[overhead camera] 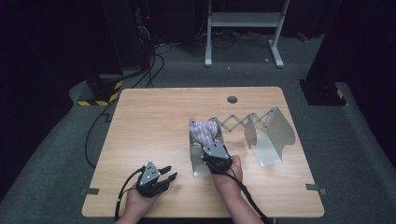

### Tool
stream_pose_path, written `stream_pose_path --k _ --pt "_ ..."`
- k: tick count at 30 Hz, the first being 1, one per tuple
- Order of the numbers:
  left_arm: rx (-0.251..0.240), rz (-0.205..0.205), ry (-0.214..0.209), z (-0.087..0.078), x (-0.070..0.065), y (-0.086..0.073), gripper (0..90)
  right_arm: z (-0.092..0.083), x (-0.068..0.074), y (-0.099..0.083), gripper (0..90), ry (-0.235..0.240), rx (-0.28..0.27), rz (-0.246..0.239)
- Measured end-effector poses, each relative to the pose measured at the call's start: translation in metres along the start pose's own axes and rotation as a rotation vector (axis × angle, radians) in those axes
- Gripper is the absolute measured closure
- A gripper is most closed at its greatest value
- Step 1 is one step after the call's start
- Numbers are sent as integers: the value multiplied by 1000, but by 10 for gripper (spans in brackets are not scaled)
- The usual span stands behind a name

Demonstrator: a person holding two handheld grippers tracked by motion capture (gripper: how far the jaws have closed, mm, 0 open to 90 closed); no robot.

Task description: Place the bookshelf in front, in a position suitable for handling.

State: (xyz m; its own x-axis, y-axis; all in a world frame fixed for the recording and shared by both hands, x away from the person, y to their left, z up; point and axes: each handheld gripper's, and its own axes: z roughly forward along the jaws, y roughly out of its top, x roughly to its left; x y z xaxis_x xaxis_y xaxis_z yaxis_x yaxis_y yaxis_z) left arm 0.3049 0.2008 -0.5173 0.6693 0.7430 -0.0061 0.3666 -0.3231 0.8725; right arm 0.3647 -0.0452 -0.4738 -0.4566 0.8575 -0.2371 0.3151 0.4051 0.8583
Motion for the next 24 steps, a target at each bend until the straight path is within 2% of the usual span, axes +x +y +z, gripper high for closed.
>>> stream_pose_path --k 6,9,12,15,24 --pt "1 0 -1 0 0 0 611 24 7 -30 620 31 137 -12" --pt "3 0 0 0 1 0 611 26 10 -33 619 37 146 -14" --pt "5 -1 4 0 1 0 608 22 9 -29 620 38 132 -17" --pt "1 -5 10 0 2 0 600 14 5 -19 620 36 92 -2" --pt "-1 -16 15 -1 4 0 583 -25 -10 35 619 2 -100 5"
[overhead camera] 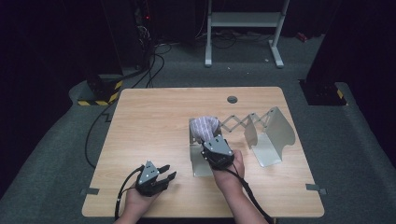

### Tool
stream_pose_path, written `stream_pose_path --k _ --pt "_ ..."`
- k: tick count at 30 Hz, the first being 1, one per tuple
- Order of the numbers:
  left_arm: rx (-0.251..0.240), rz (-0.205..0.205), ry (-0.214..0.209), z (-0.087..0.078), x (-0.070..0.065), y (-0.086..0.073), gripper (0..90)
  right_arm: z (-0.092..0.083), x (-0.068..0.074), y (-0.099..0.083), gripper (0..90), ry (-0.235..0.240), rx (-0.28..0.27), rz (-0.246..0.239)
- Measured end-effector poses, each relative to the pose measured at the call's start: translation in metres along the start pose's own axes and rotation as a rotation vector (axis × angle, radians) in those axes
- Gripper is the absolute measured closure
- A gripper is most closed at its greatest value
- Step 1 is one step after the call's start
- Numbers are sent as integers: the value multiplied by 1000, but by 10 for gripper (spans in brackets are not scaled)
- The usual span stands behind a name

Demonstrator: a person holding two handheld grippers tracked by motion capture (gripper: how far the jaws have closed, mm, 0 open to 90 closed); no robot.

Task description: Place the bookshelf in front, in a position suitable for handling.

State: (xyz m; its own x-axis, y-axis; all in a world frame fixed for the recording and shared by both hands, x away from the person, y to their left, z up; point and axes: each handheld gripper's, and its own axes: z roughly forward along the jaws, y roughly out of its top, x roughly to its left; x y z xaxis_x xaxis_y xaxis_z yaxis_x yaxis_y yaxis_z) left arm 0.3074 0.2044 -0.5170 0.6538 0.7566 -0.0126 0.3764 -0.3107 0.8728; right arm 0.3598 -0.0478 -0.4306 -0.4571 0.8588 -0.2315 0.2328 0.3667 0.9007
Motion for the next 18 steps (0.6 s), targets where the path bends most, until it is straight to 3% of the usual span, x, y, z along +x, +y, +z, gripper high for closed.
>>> stream_pose_path --k 3,5,10,18 --pt "-2 -6 2 0 0 0 580 -8 -3 14 618 -14 -47 -3" --pt "-2 -6 1 0 1 0 578 -7 -3 16 618 -13 -46 -7" --pt "-3 -7 -1 0 0 0 576 8 5 -5 616 5 28 -19" --pt "5 -3 -9 1 0 -1 575 31 16 -51 611 68 199 -18"
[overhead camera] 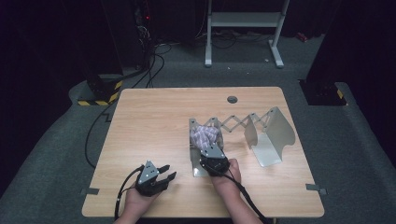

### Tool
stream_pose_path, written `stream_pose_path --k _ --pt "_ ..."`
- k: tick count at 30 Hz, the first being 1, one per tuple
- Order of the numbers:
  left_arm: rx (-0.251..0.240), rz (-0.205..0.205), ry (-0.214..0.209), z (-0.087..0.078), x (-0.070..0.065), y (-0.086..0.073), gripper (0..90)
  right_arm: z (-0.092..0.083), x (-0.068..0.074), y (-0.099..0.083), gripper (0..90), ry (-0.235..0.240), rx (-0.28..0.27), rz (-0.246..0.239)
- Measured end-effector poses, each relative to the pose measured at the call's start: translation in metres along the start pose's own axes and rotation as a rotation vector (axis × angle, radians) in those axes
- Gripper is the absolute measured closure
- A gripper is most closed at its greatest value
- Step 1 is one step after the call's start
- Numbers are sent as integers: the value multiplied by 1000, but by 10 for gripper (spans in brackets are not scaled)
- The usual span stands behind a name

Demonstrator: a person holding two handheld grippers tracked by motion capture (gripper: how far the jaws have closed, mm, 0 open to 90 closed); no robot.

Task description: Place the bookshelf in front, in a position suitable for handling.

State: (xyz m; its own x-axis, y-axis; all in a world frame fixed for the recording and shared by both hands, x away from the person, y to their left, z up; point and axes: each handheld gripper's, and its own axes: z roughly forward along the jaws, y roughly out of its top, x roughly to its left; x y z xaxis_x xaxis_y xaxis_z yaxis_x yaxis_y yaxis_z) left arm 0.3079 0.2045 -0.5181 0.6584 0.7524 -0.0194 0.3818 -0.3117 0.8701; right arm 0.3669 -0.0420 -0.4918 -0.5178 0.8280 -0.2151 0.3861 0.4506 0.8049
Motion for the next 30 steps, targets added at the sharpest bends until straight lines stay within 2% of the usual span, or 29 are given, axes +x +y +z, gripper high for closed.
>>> stream_pose_path --k 6,10,13,18,20,24,27,30 --pt "5 2 -4 2 -1 0 576 -3 6 -24 609 53 51 15" --pt "13 7 -4 4 -1 -1 575 -11 8 -35 582 76 48 16" --pt "17 9 -3 5 -1 0 575 -19 6 -37 506 97 34 27" --pt "14 7 -4 4 -2 0 575 -33 4 -41 457 108 9 31" --pt "14 7 -6 4 -2 0 575 -38 2 -41 470 116 -3 43" --pt "15 10 -9 3 -2 0 574 -40 4 -42 583 135 1 50" --pt "14 6 -7 3 -2 0 574 -35 11 -43 614 151 21 46" --pt "16 8 -7 4 -1 0 575 -30 15 -41 616 146 27 41"
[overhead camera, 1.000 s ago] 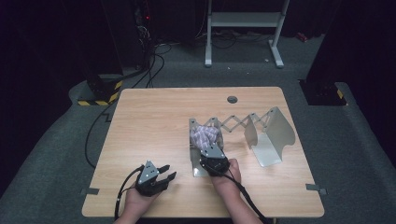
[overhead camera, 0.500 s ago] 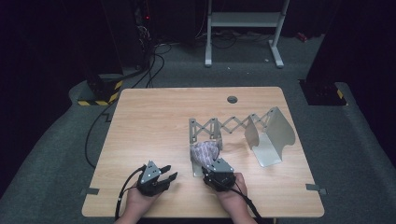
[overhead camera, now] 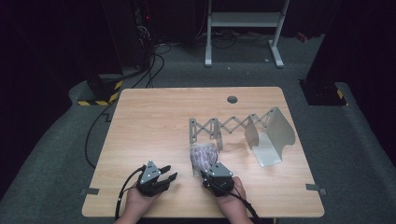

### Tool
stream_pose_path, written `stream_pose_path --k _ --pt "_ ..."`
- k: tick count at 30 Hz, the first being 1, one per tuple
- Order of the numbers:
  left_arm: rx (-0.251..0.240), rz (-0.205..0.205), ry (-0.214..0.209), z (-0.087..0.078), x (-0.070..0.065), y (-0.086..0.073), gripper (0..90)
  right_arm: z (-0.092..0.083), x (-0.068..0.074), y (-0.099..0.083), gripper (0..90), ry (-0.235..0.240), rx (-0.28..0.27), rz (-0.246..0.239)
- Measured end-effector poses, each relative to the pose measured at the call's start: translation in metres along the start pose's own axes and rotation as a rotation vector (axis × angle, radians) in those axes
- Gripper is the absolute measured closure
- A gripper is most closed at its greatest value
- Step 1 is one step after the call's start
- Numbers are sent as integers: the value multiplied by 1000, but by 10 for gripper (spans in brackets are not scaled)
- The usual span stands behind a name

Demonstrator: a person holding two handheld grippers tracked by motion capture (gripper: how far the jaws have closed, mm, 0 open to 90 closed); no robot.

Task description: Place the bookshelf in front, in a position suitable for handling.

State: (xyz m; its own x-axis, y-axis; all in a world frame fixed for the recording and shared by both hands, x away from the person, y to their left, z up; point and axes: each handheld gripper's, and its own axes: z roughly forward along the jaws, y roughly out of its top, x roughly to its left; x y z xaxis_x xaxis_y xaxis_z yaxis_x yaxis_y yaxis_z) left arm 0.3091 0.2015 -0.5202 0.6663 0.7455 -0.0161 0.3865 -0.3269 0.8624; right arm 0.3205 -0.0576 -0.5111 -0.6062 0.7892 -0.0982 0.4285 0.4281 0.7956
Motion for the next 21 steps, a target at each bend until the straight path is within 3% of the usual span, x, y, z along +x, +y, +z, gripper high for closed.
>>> stream_pose_path --k 8,13,21 --pt "-3 2 -12 0 -1 0 575 31 -16 21 623 -79 20 27" --pt "-4 4 -15 -1 -1 0 575 41 -20 28 629 -84 39 31" --pt "-2 3 -12 0 -1 0 575 24 -8 18 638 -41 36 2"
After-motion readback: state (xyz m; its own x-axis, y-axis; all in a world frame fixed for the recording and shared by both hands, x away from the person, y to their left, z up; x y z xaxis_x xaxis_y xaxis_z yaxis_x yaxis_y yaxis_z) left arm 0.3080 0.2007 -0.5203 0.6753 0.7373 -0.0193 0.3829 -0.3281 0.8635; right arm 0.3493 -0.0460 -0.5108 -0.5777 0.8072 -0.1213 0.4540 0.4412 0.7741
